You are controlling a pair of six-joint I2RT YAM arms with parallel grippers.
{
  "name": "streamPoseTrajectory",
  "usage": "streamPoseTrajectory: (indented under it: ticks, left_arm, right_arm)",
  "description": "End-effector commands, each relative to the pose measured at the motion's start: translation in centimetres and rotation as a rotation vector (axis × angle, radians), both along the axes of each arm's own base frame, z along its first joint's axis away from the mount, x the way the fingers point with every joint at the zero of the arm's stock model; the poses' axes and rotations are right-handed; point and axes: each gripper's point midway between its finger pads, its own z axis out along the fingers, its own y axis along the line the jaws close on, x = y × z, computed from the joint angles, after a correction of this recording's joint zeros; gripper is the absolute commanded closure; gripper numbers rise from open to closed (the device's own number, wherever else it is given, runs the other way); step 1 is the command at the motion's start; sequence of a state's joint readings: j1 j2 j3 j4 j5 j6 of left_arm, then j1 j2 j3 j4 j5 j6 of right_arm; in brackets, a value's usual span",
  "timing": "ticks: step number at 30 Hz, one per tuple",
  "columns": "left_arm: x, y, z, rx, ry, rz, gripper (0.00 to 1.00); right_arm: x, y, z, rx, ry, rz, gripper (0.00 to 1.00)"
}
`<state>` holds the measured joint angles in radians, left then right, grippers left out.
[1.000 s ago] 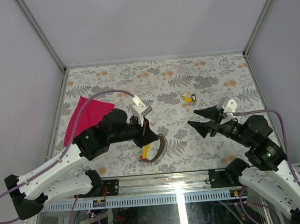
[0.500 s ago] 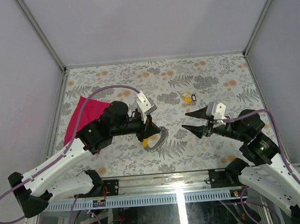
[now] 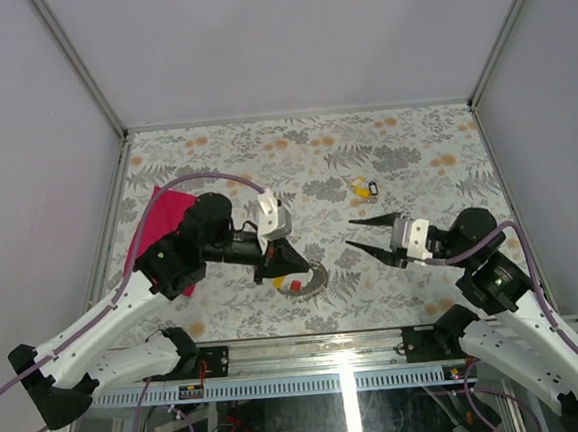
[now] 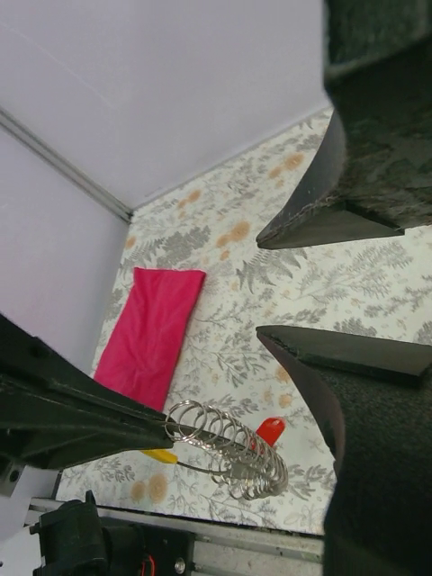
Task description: Put the keys on the keyring
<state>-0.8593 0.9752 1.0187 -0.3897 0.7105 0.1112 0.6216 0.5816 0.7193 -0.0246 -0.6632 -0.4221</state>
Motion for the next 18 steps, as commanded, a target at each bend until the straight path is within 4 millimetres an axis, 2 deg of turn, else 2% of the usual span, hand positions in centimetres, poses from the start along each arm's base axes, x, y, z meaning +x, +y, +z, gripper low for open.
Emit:
streamPoseTrajectory:
  ticks: [1,9,14,18]
  left_arm:
    - [-1.6,0.4,2.9,-0.134,-0.079,-0.266,1.0]
    - [-0.2,1.2,3.3,-0.159,-0.094,-0.306,1.0]
    - [-0.4,1.3,3.7,-0.166,-0.079,-0.328,1.0]
    - [-0.9,1.4,4.0,-0.172,-0.071,-0.341,1.0]
  right_arm:
    - [-1.3,0.9,3.1,0.063,-0.213,0.099,0.55]
    - [-1.6,2.8,3.1,0.071,-0.293,0.138,0.6]
    - [-1.7,4.3,2.2,0.021,-0.35,0.141,0.62]
    - [-1.4,4.6,1.8,0.003,-0.379,0.124,0.65]
